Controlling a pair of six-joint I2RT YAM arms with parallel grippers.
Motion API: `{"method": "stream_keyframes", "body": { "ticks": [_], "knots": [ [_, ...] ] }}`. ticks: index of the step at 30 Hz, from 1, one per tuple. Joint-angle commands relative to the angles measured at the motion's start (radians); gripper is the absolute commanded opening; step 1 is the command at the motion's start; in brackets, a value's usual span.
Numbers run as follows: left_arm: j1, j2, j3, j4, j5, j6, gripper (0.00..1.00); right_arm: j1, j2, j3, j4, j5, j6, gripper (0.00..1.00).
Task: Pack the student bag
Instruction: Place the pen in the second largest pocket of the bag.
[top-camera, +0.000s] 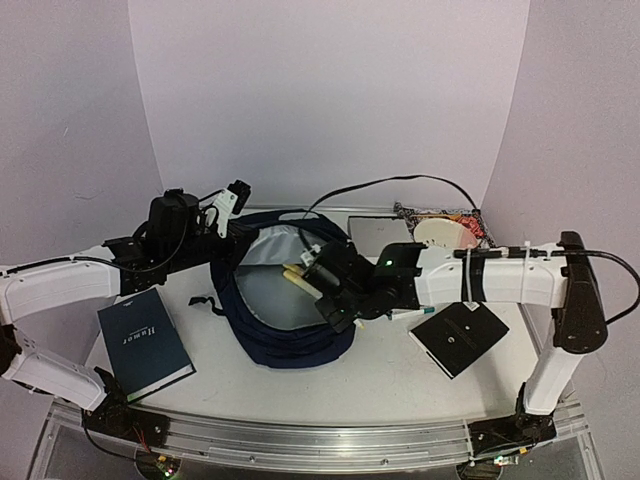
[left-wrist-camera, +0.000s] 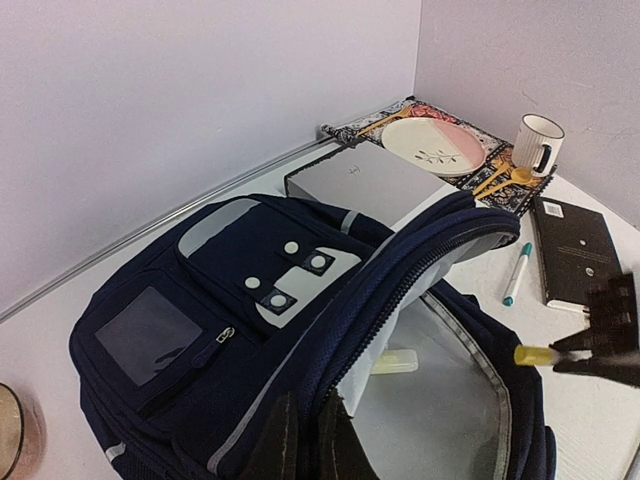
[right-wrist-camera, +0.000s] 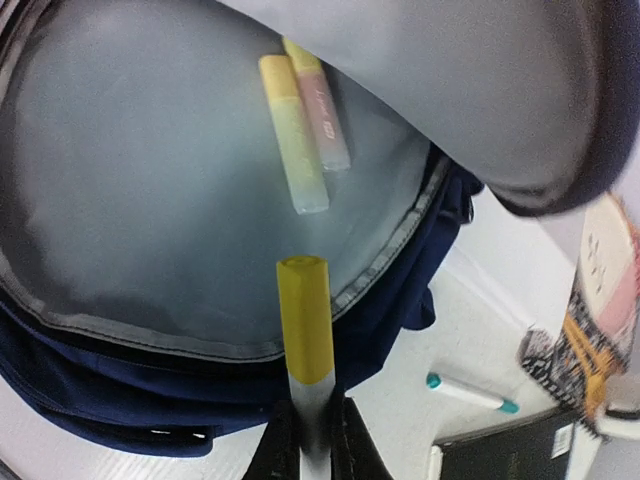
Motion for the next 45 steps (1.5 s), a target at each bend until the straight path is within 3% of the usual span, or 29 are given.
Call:
{"method": "stream_keyframes", "body": {
  "ticks": [1, 12, 21, 32, 45],
  "knots": [
    [-0.003, -0.062, 0.024, 0.131, -0.01, -0.005, 0.0, 0.051, 0.126, 0.147, -0.056, 0.177, -0.299, 0.0],
    [-0.004, -0.059, 0.027, 0.13, 0.009, -0.017, 0.0, 0.063, 0.324, 0.323, 0.151, 0.232, -0.652, 0.0],
    [-0.005, -0.068, 0.027, 0.13, 0.015, -0.015, 0.0, 0.018, 0.447, 0.398, 0.314, 0.159, -0.775, 0.01],
    [-0.004, -0.069, 0.026, 0.13, 0.005, -0.008, 0.0, 0.0, 0.405, 0.364, 0.345, 0.105, -0.712, 0.39],
    [-0.005, -0.069, 0.024, 0.131, -0.002, -0.004, 0.0, 0.0, 0.056, 0.138, 0.344, -0.035, -0.404, 0.63]
  ]
}}
